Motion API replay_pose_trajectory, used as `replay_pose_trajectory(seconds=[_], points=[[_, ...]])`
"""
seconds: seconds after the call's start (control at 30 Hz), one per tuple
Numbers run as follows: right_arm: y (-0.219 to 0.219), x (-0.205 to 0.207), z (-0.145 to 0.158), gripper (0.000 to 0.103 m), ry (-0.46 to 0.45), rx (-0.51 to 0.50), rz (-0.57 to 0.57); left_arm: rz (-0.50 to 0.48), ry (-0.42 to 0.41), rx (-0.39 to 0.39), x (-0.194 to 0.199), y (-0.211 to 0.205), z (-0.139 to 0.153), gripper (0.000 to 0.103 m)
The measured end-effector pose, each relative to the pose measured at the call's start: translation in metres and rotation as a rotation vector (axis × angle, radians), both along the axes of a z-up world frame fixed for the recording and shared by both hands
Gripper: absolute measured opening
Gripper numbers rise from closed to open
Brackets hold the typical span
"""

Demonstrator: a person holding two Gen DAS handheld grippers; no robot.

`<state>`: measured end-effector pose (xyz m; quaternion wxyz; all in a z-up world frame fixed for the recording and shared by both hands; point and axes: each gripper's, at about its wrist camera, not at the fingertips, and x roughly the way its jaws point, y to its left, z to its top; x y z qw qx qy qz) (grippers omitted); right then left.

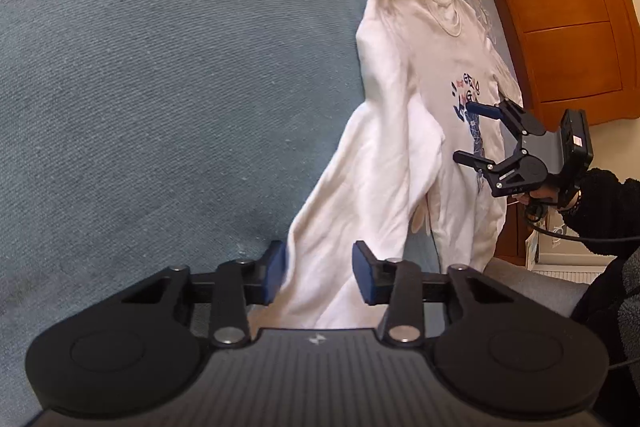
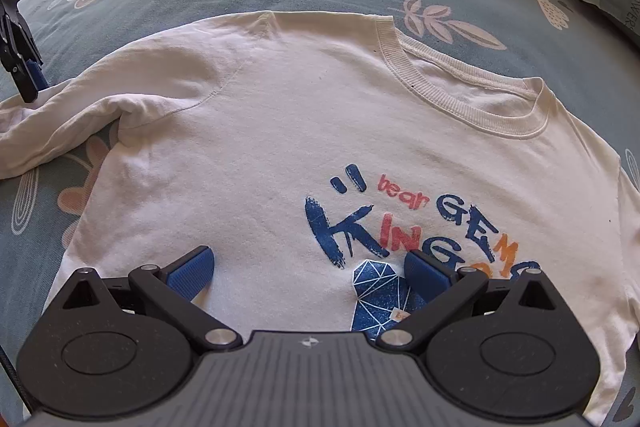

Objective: Fold clothes

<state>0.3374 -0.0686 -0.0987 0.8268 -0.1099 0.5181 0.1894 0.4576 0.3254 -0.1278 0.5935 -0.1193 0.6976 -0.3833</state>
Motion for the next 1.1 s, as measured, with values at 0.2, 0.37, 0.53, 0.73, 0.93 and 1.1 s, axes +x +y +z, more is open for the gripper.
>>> replay_pose_trajectory(seconds=[0.2, 0.37, 0.53, 0.73, 0.93, 1.1], points=[[0.002, 0.0, -0.002, 0.103, -0.008, 0.001, -0.011, -0.015, -0.075, 0.114, -0.009, -0.01, 0.007, 0.007], [0.0, 0.002, -0.001, 0.103, -0.001, 0.004, -0.006, -0.054, -0.232, 0.209, -0.025, -0.023, 0.032, 0.003], [-0.002, 0.003, 0.001, 0.103, 0.001, 0.003, 0.008, 0.141, -0.319, 0.236, -0.032, 0.011, 0.058, 0.002], [0.0, 0.003, -0.001, 0.103, -0.011, 0.0, 0.002, 0.314, -0.306, 0.284, -0.034, 0.039, 0.057, 0.005], [-0.002, 0.004, 0.001, 0.103, -0.002, 0.0, 0.026, 0.526, -0.379, 0.328, -0.044, 0.06, 0.07, 0.031], [-0.002, 0.003, 0.001, 0.103, -0.001, 0.002, 0.029, 0.588, -0.377, 0.435, -0.09, 0.076, 0.077, 0.038]])
